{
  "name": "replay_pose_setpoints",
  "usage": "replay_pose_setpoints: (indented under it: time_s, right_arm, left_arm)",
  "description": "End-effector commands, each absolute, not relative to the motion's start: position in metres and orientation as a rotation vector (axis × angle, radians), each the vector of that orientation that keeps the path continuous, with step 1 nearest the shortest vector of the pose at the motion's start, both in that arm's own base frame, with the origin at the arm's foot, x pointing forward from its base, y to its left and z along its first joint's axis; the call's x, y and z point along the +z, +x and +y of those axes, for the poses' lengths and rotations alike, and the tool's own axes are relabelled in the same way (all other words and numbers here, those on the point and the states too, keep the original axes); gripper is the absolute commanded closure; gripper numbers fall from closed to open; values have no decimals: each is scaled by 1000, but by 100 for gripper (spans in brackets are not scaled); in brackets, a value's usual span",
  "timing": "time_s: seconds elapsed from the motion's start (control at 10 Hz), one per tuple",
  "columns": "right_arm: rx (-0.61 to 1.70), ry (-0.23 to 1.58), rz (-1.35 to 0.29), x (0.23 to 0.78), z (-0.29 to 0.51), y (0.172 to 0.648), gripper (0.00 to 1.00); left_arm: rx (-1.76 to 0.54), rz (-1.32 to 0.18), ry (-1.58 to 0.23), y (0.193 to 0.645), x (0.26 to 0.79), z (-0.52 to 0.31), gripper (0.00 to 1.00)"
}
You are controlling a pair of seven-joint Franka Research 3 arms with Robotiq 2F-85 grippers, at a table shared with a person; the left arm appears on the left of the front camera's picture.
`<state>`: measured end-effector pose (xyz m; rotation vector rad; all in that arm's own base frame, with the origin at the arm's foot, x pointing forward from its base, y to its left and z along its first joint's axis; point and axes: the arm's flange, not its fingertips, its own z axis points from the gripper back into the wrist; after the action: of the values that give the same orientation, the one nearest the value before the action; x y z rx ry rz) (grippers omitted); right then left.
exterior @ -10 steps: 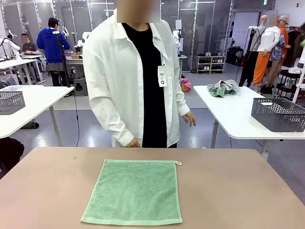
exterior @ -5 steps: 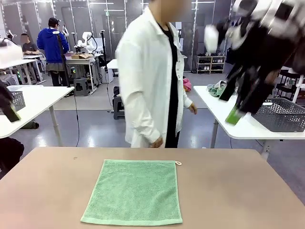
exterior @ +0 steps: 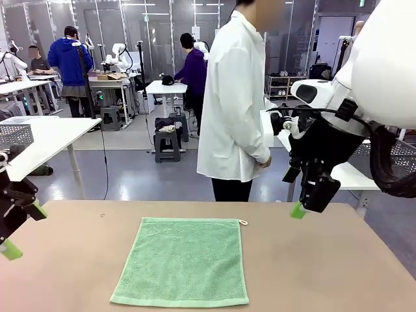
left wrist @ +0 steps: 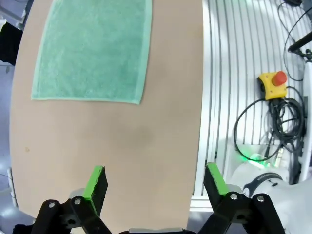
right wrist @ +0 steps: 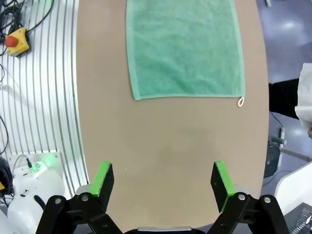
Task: Fold the towels and place them in the basket.
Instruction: When a person lays out a Towel with hook on the table, fold it in half twice.
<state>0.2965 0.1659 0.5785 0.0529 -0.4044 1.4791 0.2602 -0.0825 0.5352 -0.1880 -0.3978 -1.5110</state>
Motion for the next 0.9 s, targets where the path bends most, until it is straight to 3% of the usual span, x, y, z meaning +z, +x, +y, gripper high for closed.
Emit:
replay_pose_setpoints:
  time_s: [0.0, 0.5, 0.8]
  right_arm:
    - [1480, 56, -392, 584, 166, 297, 0]
    - [1481, 55, -405, 582, 166, 296, 0]
    - [1443, 21, -360, 519, 206, 329, 0]
  left_arm:
    - [-1508, -372, -199, 266, 543, -82, 0]
    - [-1516, -398, -204, 264, 538, -82, 0]
    - [-1476, -333, -121, 296, 474, -145, 0]
